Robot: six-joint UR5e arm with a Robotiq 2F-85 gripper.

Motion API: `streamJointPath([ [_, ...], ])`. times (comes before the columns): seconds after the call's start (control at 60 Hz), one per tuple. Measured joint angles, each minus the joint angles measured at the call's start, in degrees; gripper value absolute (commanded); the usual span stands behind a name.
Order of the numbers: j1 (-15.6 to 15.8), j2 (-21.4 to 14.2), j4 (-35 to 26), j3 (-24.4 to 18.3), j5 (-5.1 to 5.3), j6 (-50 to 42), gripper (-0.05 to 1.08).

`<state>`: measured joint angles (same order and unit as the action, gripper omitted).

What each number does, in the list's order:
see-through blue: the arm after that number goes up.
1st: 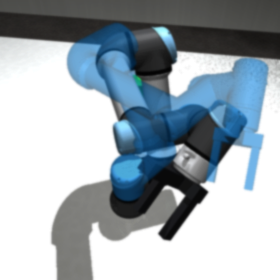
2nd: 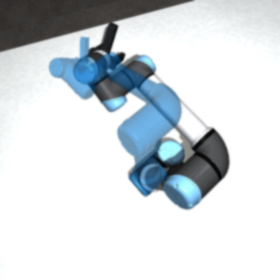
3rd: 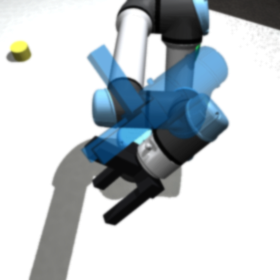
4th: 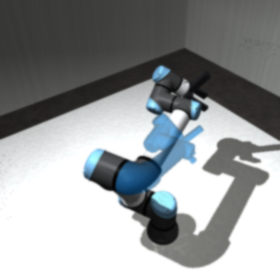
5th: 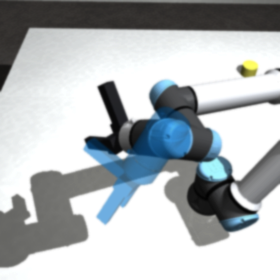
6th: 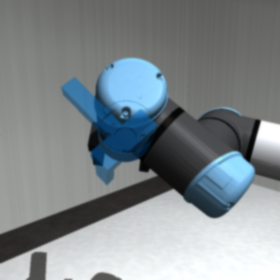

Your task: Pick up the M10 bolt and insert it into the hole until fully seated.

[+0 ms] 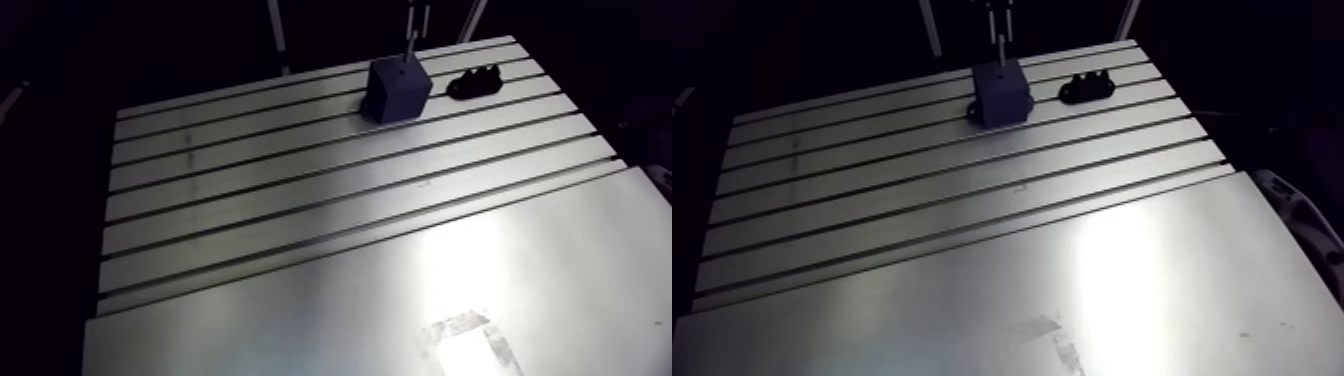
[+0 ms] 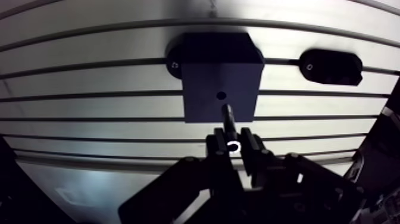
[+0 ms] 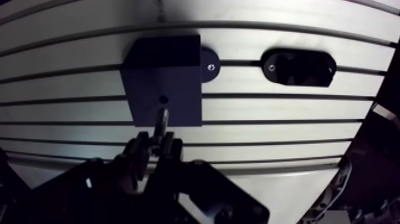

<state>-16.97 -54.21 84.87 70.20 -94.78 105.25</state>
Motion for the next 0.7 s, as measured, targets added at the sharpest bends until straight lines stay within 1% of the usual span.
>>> streamJointPath([
  [0.7,0.77,0.25,0.41,0.60,-0.04,-0.07,1.08],
])
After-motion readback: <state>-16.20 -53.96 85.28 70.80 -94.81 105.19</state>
